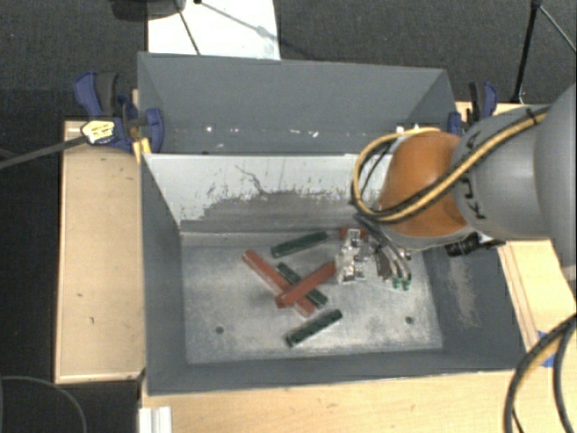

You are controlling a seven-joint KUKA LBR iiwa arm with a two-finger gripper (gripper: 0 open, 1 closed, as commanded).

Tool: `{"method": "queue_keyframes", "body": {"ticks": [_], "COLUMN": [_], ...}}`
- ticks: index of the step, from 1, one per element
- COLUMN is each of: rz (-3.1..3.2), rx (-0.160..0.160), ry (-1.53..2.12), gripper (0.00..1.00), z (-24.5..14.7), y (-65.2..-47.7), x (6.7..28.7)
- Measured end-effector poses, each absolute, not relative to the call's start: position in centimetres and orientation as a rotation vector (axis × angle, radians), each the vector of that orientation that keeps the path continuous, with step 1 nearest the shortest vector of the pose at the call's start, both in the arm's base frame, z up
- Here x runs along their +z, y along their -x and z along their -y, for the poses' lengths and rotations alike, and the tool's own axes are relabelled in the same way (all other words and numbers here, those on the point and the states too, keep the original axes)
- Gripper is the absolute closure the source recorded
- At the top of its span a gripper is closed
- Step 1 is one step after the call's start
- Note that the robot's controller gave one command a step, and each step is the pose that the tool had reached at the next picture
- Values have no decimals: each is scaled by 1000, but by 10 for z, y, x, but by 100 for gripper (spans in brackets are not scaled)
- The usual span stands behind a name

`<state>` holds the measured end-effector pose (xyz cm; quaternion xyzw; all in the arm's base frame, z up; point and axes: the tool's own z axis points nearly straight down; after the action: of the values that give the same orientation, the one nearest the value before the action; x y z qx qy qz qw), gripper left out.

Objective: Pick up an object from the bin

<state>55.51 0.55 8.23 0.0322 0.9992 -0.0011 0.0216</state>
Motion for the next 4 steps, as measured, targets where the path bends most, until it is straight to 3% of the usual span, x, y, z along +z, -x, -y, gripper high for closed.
{"method": "queue_keyframes", "body": {"ticks": [1,2,3,4], "rz": [-3131,-3130,-3124,-3130], "rx": [-1,-1,5,3], "ry": [-94,-93,23,25], "gripper": [0,0,100,0], "z": [-8,-8,-67,-67], "y": [-546,-546,-482,-480], "x": [73,73,74,72]}}
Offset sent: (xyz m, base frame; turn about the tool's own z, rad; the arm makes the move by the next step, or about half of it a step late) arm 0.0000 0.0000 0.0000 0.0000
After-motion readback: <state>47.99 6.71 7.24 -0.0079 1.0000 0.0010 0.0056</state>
